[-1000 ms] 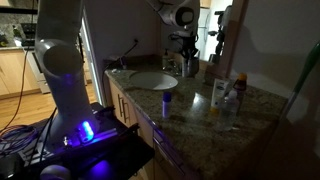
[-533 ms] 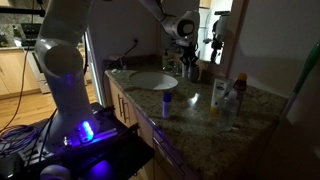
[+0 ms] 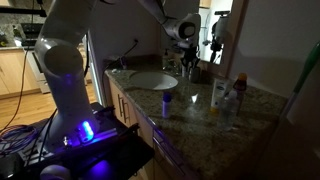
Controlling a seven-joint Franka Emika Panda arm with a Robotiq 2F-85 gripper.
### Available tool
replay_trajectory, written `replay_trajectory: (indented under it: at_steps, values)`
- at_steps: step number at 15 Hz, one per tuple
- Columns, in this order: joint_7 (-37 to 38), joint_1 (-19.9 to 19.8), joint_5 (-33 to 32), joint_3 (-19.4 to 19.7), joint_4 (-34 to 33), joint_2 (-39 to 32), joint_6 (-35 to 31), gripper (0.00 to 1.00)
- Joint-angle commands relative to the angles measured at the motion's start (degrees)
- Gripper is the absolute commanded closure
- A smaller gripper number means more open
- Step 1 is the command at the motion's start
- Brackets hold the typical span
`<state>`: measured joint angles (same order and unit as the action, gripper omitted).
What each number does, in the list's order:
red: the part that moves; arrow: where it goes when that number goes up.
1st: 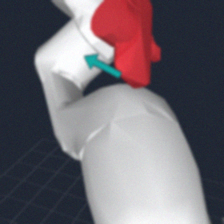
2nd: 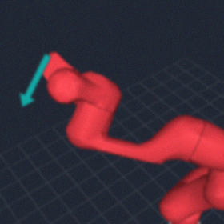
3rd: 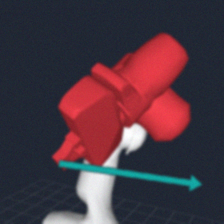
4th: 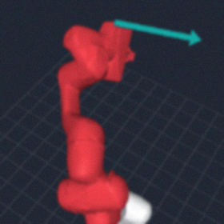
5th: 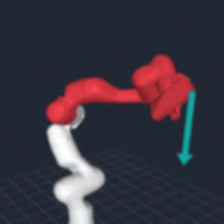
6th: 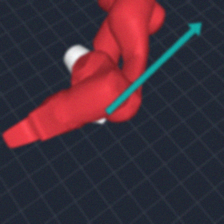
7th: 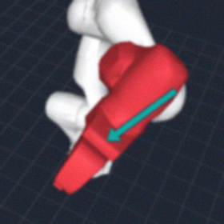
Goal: Move the cup from the left to the right of the tap
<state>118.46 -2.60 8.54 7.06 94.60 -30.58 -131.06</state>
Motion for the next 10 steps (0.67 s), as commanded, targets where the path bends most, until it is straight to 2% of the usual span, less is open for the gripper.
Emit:
replay_trajectory:
  at_steps: [1, 6, 8, 9, 10]
  values:
    - [1.2, 1.3, -0.3, 0.7, 2.0, 3.9, -2.6, 0.34]
    - [1.5, 3.4, -3.2, 0.9, 6.1, 12.0, -7.0, 0.00]
    - [-0.4, 3.6, -3.7, -0.2, 9.0, 16.8, -7.3, 0.00]
    - [-3.0, 3.1, -2.2, -1.5, 9.6, 18.4, -5.1, 0.00]
    - [-0.1, 3.0, -3.2, -0.5, 4.1, 13.2, -4.9, 0.00]
